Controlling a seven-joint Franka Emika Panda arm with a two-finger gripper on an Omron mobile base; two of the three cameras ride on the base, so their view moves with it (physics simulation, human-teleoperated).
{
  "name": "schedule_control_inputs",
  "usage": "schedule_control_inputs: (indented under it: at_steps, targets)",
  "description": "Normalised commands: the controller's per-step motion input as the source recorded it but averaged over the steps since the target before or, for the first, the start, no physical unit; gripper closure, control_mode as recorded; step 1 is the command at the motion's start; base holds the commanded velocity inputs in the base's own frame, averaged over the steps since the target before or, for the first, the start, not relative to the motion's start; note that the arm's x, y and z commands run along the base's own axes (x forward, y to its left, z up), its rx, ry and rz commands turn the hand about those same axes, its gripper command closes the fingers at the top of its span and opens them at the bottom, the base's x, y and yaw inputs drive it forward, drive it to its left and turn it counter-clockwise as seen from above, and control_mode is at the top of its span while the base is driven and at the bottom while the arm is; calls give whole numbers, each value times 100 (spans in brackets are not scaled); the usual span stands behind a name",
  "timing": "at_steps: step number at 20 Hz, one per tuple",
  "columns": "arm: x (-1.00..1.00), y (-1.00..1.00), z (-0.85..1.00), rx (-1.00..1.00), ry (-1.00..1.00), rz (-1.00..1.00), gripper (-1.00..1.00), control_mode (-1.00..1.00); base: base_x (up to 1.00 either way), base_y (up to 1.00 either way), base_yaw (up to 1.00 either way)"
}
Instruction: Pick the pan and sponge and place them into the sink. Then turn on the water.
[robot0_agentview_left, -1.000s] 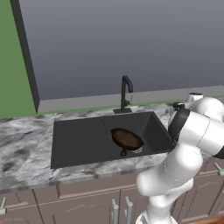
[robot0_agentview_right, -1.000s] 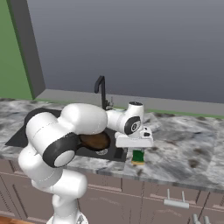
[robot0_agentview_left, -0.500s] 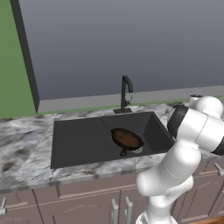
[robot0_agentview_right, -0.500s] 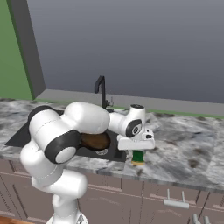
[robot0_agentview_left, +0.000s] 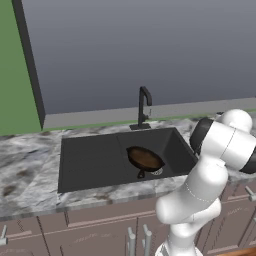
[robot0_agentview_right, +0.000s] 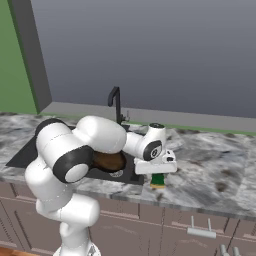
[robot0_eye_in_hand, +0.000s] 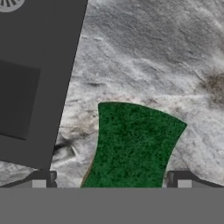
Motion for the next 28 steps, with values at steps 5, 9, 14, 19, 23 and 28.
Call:
schedule_control_inputs:
  at_steps: [5, 9, 14, 19, 23, 28]
  targets:
    - [7, -3, -15, 0, -2, 1, -100, -100, 0, 0, 0]
    - [2, -17, -15, 0, -2, 1, -100, -100, 0, 0, 0]
    - [0, -22, -15, 0, -2, 2, -100, -100, 0, 0, 0]
    - [0, -1, -23, 0, -5, 1, 100, -100, 0, 0, 0]
    - [-7, 18, -29, -1, -5, 0, 100, -100, 0, 0, 0]
    - [-9, 12, -37, -1, -1, 0, 100, -100, 0, 0, 0]
